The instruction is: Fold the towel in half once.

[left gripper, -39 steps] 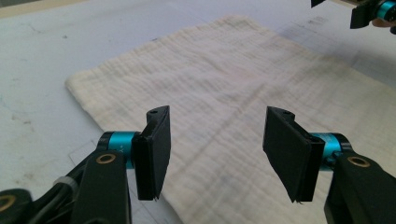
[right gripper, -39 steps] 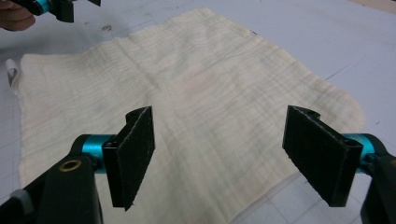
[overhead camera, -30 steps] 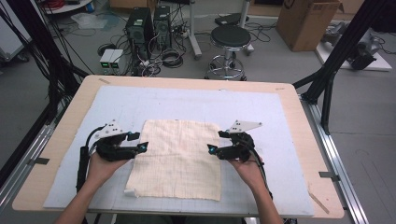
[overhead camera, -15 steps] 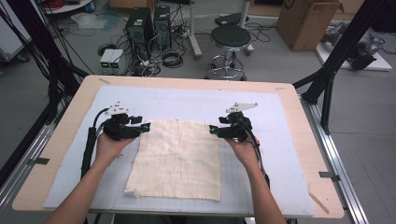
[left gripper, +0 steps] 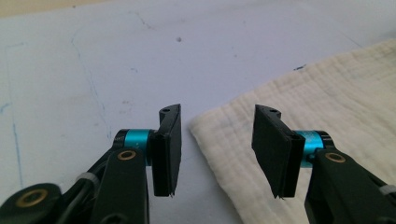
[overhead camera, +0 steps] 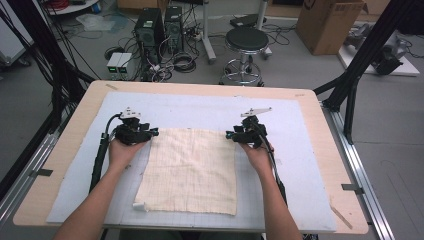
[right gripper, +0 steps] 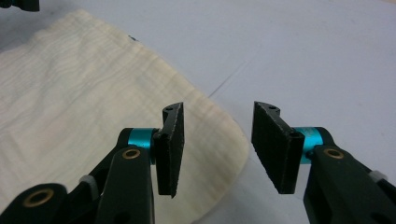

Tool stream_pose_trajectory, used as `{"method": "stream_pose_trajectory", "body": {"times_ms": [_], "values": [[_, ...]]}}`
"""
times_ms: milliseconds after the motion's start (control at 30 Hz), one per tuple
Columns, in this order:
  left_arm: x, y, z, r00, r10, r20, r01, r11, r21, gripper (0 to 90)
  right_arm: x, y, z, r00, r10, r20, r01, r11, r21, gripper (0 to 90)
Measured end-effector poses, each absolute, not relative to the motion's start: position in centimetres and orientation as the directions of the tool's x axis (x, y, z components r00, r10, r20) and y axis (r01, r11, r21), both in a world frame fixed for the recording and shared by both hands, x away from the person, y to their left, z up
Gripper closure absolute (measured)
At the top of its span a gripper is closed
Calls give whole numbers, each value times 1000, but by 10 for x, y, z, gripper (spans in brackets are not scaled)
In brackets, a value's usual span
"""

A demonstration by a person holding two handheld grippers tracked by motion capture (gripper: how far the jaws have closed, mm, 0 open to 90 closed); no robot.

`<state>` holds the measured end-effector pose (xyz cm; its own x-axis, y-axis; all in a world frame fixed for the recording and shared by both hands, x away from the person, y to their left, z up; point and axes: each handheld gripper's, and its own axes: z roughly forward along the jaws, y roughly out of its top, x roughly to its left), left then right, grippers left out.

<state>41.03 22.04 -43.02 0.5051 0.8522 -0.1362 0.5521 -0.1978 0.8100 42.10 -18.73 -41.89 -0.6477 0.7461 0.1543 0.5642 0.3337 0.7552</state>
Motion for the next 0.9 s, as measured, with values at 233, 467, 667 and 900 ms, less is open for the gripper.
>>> {"method": "stream_pose_trajectory", "body": {"times_ms": [233,467,667,900], "values": [[417,210,-444,494,856,-155,590,-199,782,583,428,-194,-431,-610,771,184,621,321,715,595],[417,208,-446,493,864,-102,580,-239,779,738,431,-189,-440,-605,776,181,638,335,694,756],[417,209,-446,491,864,-117,586,-228,777,851,430,-185,-439,-623,768,150,624,372,687,869],[419,207,-443,496,857,-141,586,-210,783,865,432,-196,-433,-594,793,132,632,360,686,878]]}}
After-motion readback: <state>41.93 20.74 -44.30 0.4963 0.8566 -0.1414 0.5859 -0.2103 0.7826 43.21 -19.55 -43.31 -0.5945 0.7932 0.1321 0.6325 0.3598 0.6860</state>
